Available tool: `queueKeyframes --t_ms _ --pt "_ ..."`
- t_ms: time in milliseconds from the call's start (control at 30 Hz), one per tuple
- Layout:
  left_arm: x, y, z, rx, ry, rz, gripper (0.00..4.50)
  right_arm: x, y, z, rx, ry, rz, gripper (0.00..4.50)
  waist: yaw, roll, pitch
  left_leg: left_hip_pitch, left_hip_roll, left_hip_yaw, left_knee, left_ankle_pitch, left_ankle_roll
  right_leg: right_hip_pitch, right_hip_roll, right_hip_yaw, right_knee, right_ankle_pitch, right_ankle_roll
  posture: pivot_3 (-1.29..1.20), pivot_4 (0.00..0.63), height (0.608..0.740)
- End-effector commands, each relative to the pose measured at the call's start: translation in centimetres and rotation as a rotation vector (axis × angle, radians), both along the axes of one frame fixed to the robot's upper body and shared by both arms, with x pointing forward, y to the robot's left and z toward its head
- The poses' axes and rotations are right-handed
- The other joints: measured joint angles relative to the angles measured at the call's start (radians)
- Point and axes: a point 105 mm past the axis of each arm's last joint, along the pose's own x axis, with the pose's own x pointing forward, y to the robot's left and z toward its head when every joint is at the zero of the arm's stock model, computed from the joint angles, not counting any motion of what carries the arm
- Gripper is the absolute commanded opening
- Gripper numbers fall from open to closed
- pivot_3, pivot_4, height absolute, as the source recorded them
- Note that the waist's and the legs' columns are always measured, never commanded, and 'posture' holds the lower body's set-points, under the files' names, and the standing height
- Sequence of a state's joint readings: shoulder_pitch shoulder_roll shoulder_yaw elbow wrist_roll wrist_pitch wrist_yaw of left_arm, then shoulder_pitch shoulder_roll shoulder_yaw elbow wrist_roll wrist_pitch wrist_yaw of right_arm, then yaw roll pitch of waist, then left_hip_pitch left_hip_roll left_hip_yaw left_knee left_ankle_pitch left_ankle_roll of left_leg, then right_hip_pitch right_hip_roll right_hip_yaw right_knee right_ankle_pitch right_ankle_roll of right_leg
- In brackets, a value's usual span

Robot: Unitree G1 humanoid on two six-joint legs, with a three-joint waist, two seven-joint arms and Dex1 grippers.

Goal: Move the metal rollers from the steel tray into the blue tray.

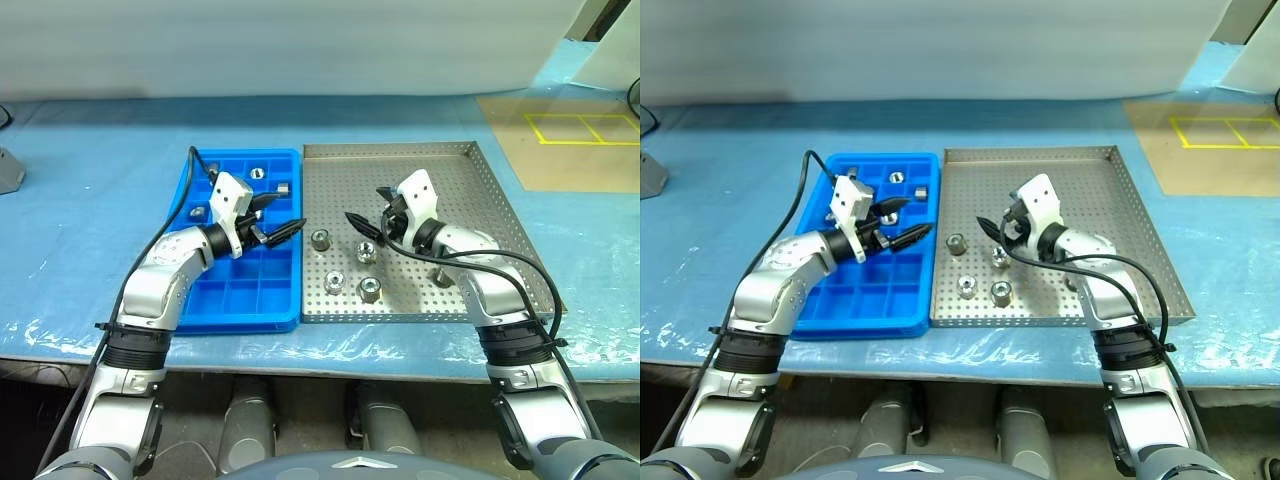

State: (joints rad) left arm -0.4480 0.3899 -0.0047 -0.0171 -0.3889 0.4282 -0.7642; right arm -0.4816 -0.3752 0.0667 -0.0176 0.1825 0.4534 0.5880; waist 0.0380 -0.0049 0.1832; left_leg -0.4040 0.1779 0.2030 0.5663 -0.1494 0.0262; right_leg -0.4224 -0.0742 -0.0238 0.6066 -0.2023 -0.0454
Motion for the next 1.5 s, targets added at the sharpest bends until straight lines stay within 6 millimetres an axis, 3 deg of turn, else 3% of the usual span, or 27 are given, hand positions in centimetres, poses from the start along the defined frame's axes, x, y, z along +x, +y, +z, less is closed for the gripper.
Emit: queueKeyframes --t_ms 33,1500 --pt "-0.32 -0.58 1.58 -0.004 -0.059 -0.034 4.48 -0.41 0.32 1.90 0.014 -0.070 0.026 4.50 0.000 0.000 0.000 0.000 0.000 0.000 0.000 0.000 0.000 0.000 0.000 0.000 0.000 0.000 0.000 -0.15 0.150 0.740" --pt "-0.50 -1.24 1.59 -0.019 -0.056 -0.052 4.48 -0.55 0.26 1.89 -0.002 -0.071 0.031 4.50 0.000 0.000 0.000 0.000 0.000 0.000 0.000 0.000 0.000 0.000 0.000 0.000 0.000 0.000 0.000 -0.17 0.150 0.740"
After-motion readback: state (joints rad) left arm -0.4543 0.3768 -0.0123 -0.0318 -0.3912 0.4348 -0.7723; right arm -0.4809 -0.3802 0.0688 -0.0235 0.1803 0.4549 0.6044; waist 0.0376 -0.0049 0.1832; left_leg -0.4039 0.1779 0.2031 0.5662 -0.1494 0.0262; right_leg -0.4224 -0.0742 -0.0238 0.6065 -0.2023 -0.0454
